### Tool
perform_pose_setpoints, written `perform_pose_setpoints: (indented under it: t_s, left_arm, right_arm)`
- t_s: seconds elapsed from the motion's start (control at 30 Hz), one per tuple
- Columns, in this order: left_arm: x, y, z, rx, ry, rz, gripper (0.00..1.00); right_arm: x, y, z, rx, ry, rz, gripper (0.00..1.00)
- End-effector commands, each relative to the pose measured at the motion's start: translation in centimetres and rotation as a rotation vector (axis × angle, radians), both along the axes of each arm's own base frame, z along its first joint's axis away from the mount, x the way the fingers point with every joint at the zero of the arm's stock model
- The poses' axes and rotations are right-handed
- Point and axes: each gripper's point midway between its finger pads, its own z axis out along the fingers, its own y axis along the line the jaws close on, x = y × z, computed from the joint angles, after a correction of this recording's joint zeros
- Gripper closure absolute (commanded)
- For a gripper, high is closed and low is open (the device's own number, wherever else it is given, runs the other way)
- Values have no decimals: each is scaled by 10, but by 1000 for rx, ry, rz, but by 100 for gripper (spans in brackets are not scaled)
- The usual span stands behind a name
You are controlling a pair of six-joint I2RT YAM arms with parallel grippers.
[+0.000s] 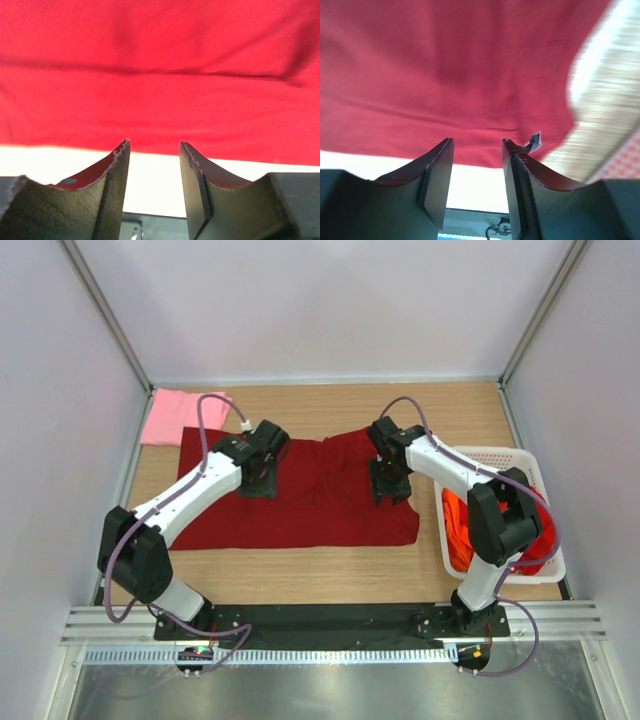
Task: Fold and stack the t-shirts
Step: Fold the tshirt
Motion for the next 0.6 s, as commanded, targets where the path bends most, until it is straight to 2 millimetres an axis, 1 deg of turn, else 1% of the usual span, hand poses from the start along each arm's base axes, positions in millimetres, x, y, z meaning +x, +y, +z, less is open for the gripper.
perform_pose_setpoints:
  t_s: [0.0, 0.03, 0.07, 0.1, 0.13, 0.17, 0.2, 0.23, 0.27, 0.3, 0.33, 0.37, 0.4, 0.43, 0.47, 0.5, 0.53, 0.57]
  left_arm:
    - [-26, 45, -17, -47, 77, 168, 55]
    - [-30, 55, -23, -63, 92, 210, 55]
    - [-36, 58, -27, -102, 115, 235, 57]
    - [-38, 68, -27, -128, 111, 274, 58]
    - [-42, 86, -38, -145, 140, 351, 58]
    - [-44, 94, -42, -166, 150, 393, 59]
    - [-46, 97, -46, -196, 166, 417, 59]
    - [-46, 113, -50, -207, 169, 486, 60]
    - [-48, 119, -59, -210, 183, 518, 60]
    - [-48, 122, -63, -229, 194, 540, 60]
    - [-50, 128, -71, -237, 226, 579, 60]
    - [-51, 139, -77, -263, 242, 653, 60]
    - [-53, 144, -83, -272, 260, 695, 60]
    - [-55, 138, -87, -330, 295, 714, 60]
    - [-60, 141, -97, -343, 337, 759, 61]
    - [-58, 140, -101, -359, 341, 781, 61]
    - [-60, 138, -108, -360, 375, 797, 61]
    - [-61, 138, -110, -363, 386, 811, 61]
  right_arm:
    - [-10, 17, 6, 49, 2, 12, 49]
    - [-10, 18, 2, 51, 0, 7, 49]
    - [-14, 23, -2, 77, 20, 14, 49]
    - [-19, 19, -10, 67, 39, 15, 48]
    - [-20, 18, -17, 56, 49, 15, 48]
    - [-21, 15, -21, 45, 52, 18, 48]
    - [-23, 13, -27, 37, 62, 17, 48]
    - [-26, 9, -34, 29, 78, 7, 48]
    - [-25, 2, -40, -4, 76, -3, 48]
    - [-26, -4, -47, -12, 81, -16, 48]
    - [-28, -7, -49, -18, 84, -21, 48]
    - [-29, -10, -54, -29, 92, -27, 48]
    - [-29, -14, -56, -40, 94, -30, 48]
    - [-29, -18, -60, -52, 97, -37, 48]
    - [-30, -22, -63, -65, 100, -43, 48]
    - [-29, -25, -67, -75, 104, -49, 48]
    - [-27, -30, -69, -82, 107, -67, 48]
    - [-25, -33, -70, -84, 110, -80, 47]
